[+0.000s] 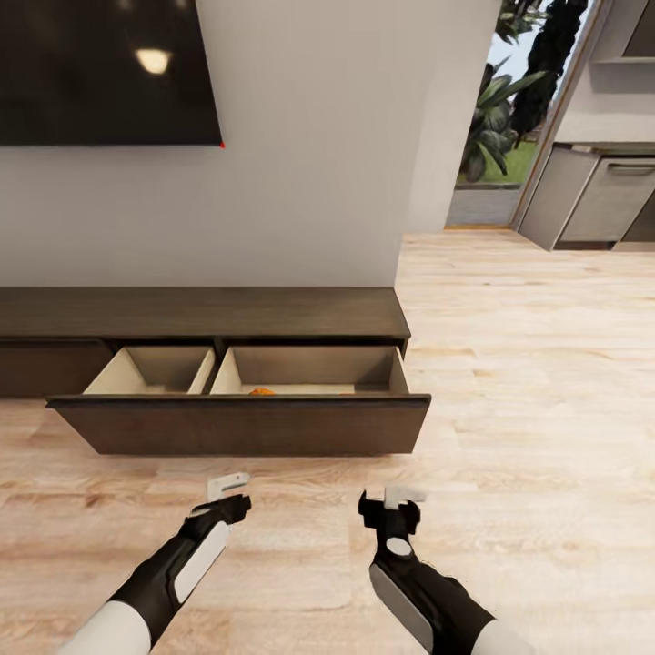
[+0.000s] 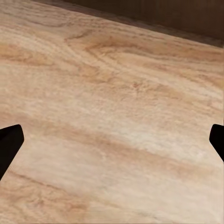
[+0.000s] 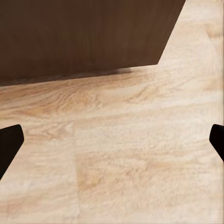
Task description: Place each of the two pumpkins and all three candles from the living room inside a cabinet in the living room (use any cabinet), then make sure every cabinet is closed, and position the cauldron so it is next to a table in the living room.
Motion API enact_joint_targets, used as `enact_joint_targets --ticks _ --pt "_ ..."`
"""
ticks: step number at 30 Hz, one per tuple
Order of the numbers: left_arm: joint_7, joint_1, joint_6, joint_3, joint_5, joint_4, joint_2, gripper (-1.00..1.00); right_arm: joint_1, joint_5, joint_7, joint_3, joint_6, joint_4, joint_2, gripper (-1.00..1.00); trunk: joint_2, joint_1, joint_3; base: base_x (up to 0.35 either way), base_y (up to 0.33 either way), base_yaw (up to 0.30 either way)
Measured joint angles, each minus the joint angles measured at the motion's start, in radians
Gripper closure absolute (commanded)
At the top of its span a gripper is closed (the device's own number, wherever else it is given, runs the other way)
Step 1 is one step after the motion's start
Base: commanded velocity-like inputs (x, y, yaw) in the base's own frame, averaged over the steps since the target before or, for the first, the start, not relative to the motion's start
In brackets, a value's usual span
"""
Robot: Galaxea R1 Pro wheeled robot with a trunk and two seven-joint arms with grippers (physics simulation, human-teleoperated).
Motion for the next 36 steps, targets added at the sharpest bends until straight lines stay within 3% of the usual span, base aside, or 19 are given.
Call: enact_joint_targets --ticks 3,7,9,11,14,18,23,25,28,30,36 --pt "-0.008 0.0 -0.095 -0.04 0.004 0.038 0.0 -1.0 0.001 0.004 0.002 0.036 -0.102 0.076 0.002 -1.0 -0.021 0.012 -0.009 0.0 0.0 0.0" --pt "-0.012 0.0 -0.171 -0.051 0.003 0.076 -0.001 -1.0 0.002 0.005 0.005 0.045 -0.135 0.12 0.003 -1.0 -0.049 0.027 -0.022 0.0 0.0 0.0" --pt "-0.014 0.0 -0.203 -0.054 0.002 0.086 0.0 -1.0 0.002 0.006 0.008 0.045 -0.188 0.169 0.003 -1.0 -0.063 0.035 -0.028 0.0 0.0 0.0" --pt "-0.016 0.0 -0.214 -0.065 0.002 0.09 0.0 -1.0 0.003 0.006 0.041 0.045 -0.27 0.217 0.004 -1.0 -0.077 0.042 -0.034 0.0 0.0 0.0" --pt "-0.037 0.0 -0.22 -0.1 0.002 0.091 0.002 -1.0 0.003 0.005 0.135 0.045 -0.328 0.289 0.005 -1.0 -0.098 0.054 -0.044 0.0 0.0 0.0" --pt "-0.097 0.0 -0.222 -0.116 -0.002 0.091 0.005 -1.0 0.002 0.008 0.176 0.044 -0.342 0.327 0.005 -1.0 -0.126 0.069 -0.056 0.0 0.0 0.0" --pt "-0.115 0.0 -0.257 -0.124 -0.003 0.09 0.006 -1.0 0.001 0.014 0.192 0.045 -0.346 0.329 0.01 -1.0 -0.161 0.088 -0.072 0.0 0.0 0.0" --pt "-0.116 0.0 -0.263 -0.126 -0.003 0.087 0.007 -1.0 -0.001 0.037 0.2 0.045 -0.347 0.325 0.016 -1.0 -0.175 0.096 -0.078 0.0 0.0 0.0" --pt "-0.117 0.0 -0.266 -0.131 -0.008 0.082 0.008 -1.0 -0.005 0.127 0.214 0.043 -0.353 0.322 0.025 -1.0 -0.196 0.107 -0.088 0.0 0.0 0.0" --pt "-0.117 0.0 -0.267 -0.135 -0.028 0.081 0.007 -1.0 -0.008 0.162 0.217 0.042 -0.369 0.321 0.038 -1.0 -0.21 0.115 -0.094 0.0 0.0 0.0" --pt "-0.118 -0.001 -0.267 -0.136 -0.065 0.074 0.009 -1.0 -0.014 0.186 0.219 0.042 -0.398 0.32 0.053 -1.0 -0.252 0.138 -0.113 0.0 0.0 0.0"
